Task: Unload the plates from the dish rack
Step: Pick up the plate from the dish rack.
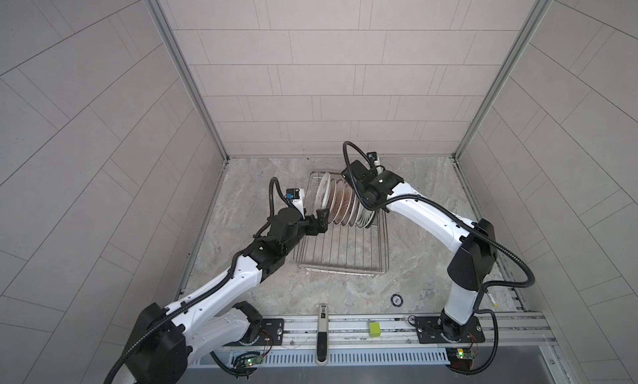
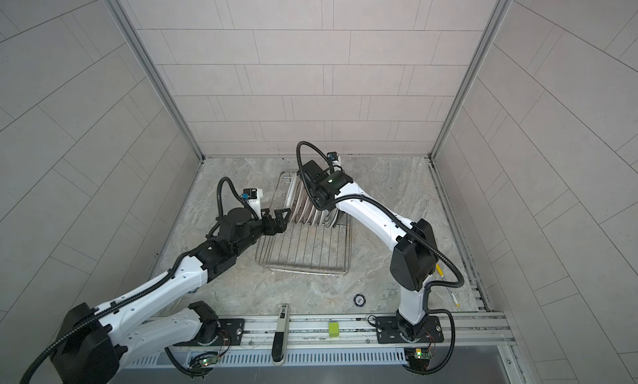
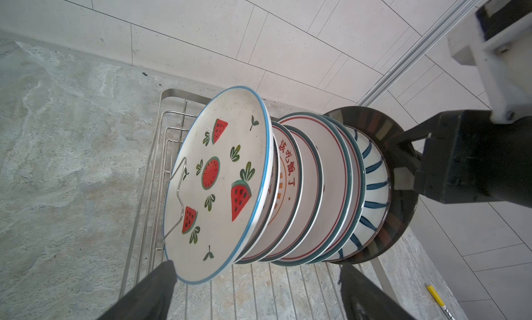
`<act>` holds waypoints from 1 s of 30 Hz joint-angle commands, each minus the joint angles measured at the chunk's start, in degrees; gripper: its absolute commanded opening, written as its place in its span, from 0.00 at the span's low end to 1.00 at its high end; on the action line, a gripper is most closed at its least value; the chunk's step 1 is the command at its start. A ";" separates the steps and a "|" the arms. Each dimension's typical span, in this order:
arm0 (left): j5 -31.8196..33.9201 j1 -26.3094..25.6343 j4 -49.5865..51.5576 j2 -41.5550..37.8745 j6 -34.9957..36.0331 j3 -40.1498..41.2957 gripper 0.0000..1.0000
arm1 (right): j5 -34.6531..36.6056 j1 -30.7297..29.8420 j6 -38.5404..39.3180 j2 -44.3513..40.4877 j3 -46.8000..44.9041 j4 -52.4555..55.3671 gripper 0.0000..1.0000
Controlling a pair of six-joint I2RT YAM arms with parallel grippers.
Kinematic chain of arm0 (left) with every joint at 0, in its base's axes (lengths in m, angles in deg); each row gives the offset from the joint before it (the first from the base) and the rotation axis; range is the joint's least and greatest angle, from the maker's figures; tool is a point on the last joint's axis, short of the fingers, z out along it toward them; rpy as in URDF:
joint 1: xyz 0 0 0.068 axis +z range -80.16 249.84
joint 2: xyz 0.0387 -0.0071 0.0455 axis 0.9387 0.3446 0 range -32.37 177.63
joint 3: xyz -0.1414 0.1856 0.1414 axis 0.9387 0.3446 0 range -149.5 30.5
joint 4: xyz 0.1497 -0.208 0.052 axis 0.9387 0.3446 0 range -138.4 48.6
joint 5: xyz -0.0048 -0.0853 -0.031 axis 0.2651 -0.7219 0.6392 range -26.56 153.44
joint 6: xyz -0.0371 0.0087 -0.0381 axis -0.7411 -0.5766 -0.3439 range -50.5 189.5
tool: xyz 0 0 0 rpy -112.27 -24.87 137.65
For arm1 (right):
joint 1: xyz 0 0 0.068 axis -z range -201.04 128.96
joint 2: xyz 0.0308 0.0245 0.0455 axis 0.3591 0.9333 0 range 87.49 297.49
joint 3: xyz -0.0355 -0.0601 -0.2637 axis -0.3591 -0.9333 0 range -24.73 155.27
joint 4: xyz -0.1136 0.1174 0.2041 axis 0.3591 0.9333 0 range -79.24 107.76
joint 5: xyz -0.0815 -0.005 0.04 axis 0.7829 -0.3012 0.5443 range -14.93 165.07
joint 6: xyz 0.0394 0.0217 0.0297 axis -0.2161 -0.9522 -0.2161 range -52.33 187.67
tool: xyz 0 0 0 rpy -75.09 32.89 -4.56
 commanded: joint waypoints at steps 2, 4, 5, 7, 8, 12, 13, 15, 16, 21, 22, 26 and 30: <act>1.35 -0.40 -1.27 0.00 -0.58 -1.10 0.95 | 3.40 0.37 -1.29 3.65 1.64 4.79 0.05; 1.60 -0.40 -1.30 -0.10 -0.53 -0.93 0.94 | 4.45 0.37 -1.29 4.18 2.97 5.87 0.00; 1.72 -0.40 -1.25 -0.18 -0.57 -0.86 0.95 | 4.83 0.37 -0.84 4.39 3.79 6.37 0.00; 2.12 -0.41 -1.46 -0.18 -0.57 -0.75 0.95 | 5.81 0.21 0.29 4.41 5.41 6.67 0.00; 2.39 -0.46 -1.50 -0.18 -0.51 -0.71 0.95 | 6.76 -0.01 1.13 4.32 6.38 6.73 0.00; 3.41 -0.48 -1.76 0.13 -0.45 -0.53 0.95 | 10.18 -1.03 4.24 4.28 11.40 8.71 0.00; 3.61 -0.48 -1.88 0.32 -0.44 -0.58 0.94 | 11.18 -1.19 4.82 4.09 12.30 9.22 0.00; 3.74 -0.48 -2.20 0.79 -0.50 -0.54 0.95 | 12.10 -1.38 5.92 3.42 13.50 9.48 0.00; 3.69 -0.49 -2.42 1.04 -0.50 -0.58 0.94 | 12.25 -1.47 6.45 2.96 13.76 9.48 0.00; 3.32 -0.49 -3.83 1.93 -1.05 -0.30 0.94 | 14.26 -2.00 6.84 0.04 13.09 9.68 0.00; 3.20 -0.42 -3.96 2.00 -1.05 -0.23 0.94 | 14.31 -2.08 7.01 -0.89 12.46 9.28 0.00; 3.07 -0.48 -4.73 2.02 -1.17 -0.15 0.94 | 14.19 -2.51 8.01 -5.15 8.95 6.62 0.00; 3.15 -0.49 -5.45 1.90 -1.35 -0.10 0.94 | 12.19 -2.92 9.71 -10.09 5.27 3.12 0.00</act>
